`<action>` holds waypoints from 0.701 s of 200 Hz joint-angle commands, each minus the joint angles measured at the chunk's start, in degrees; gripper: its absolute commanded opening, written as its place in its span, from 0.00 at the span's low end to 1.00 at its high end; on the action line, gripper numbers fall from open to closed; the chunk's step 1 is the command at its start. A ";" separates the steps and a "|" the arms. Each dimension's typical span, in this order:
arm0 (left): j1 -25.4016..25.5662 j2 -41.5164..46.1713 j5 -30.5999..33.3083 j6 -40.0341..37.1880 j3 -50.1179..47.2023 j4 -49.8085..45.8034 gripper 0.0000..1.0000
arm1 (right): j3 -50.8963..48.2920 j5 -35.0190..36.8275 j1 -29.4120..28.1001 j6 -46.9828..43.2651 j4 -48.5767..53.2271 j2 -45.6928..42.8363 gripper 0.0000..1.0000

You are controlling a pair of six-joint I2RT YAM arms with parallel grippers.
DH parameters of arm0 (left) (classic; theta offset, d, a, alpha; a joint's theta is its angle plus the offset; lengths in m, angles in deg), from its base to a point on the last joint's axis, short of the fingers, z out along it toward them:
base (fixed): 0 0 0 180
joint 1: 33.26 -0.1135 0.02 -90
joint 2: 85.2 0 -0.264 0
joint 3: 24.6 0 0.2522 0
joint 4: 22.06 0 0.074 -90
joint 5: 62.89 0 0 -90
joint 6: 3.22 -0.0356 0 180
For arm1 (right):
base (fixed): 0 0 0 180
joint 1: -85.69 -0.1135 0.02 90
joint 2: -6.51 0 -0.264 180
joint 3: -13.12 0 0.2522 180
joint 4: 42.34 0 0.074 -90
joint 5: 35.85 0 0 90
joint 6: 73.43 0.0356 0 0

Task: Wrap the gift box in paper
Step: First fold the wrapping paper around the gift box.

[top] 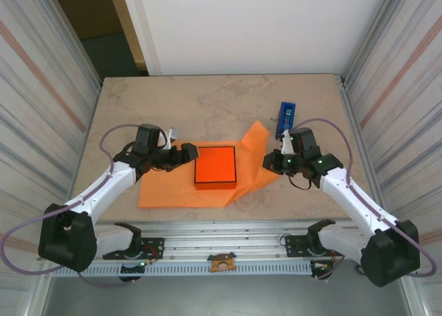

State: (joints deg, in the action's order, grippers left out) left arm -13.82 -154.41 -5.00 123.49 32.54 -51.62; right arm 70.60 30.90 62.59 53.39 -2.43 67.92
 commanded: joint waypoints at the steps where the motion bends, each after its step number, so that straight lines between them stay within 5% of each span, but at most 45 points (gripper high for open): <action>1: -0.35 0.30 -2.60 2.17 -0.29 2.59 0.78 | 3.52 4.10 -4.13 -1.05 -1.98 2.86 0.04; 55: 0.41 0.57 -4.34 7.08 0.37 5.11 0.76 | 12.16 10.85 -13.43 2.20 0.55 11.29 0.09; 140: 2.55 -0.02 -4.79 7.94 1.25 5.68 0.75 | 14.29 14.99 -16.69 7.18 2.80 11.53 0.09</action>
State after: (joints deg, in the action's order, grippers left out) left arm -11.96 -154.41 -8.46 130.64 32.54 -47.44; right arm 83.94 44.65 46.81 58.13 -0.33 79.87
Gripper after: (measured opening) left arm 0.751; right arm 0.108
